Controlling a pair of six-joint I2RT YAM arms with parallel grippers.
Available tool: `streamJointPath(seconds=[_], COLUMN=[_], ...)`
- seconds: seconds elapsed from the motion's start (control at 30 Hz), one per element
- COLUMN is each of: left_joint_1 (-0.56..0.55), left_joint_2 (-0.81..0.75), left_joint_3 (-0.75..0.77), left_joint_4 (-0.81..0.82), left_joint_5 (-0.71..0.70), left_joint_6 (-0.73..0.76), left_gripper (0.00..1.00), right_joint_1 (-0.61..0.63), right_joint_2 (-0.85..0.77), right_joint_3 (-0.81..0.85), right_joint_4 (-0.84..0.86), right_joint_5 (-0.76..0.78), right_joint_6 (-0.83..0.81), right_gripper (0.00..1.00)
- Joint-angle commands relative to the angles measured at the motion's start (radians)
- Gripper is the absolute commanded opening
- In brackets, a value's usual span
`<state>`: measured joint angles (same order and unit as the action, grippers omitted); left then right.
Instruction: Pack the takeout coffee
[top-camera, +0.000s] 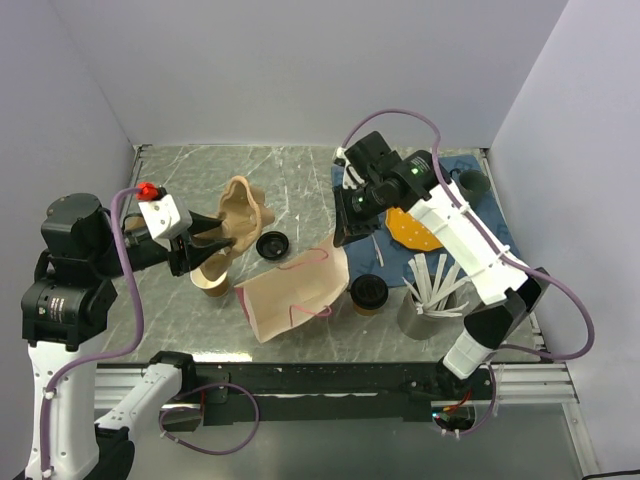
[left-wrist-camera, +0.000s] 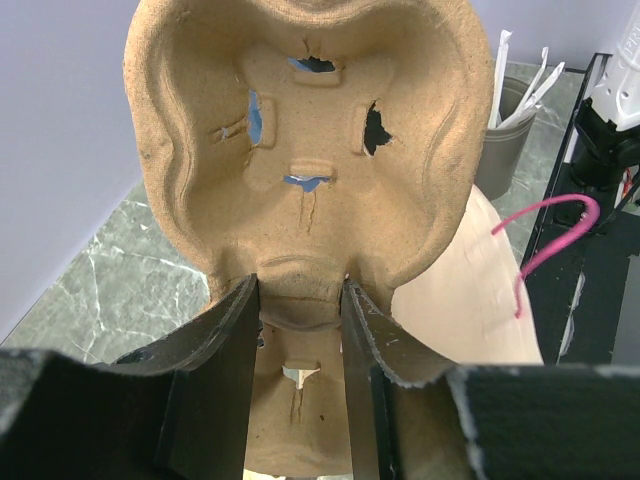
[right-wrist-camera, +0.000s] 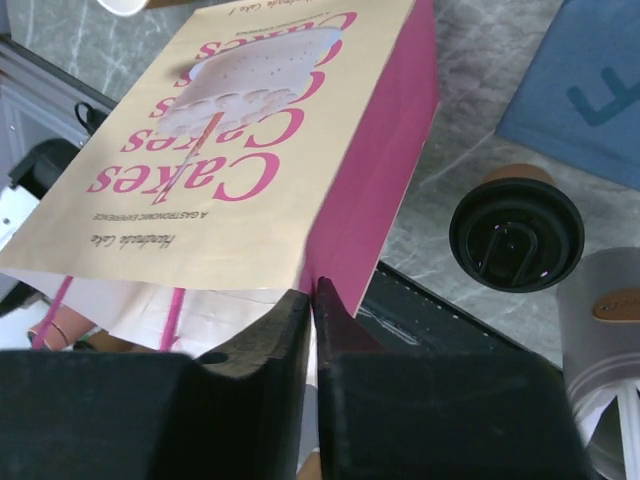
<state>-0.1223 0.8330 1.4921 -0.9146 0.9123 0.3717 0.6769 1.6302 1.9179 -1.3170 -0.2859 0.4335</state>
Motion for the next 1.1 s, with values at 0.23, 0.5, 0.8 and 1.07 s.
streamJointPath(seconds=[0.23, 0.5, 0.8, 1.07], left_joint_1=[-0.01, -0.011, -0.011, -0.011], left_joint_2=[0.0, 0.009, 0.025, 0.034], left_joint_3=[0.01, 0.013, 0.022, 0.042], left_joint_4=[-0.001, 0.003, 0.019, 0.042], left_joint_5=[-0.012, -0.027, -0.023, -0.11], left_joint_6=[0.032, 0.038, 0.004, -0.103], left_gripper=[0.32, 0.32, 0.32, 0.34], right_joint_1=[-0.046, -0.048, -0.054, -0.054], right_joint_2=[0.062, 0.074, 0.062, -0.109], right_joint_3=[0.108, 0.185, 0.253, 0.071], right_joint_4=[-0.117, -0.139, -0.093, 0.215], right_joint_5=[0.03, 0.002, -0.024, -0.206], right_joint_6=[0.024, 0.04, 0.001, -0.275], right_gripper=[0.22, 0.47, 0.53, 0.57])
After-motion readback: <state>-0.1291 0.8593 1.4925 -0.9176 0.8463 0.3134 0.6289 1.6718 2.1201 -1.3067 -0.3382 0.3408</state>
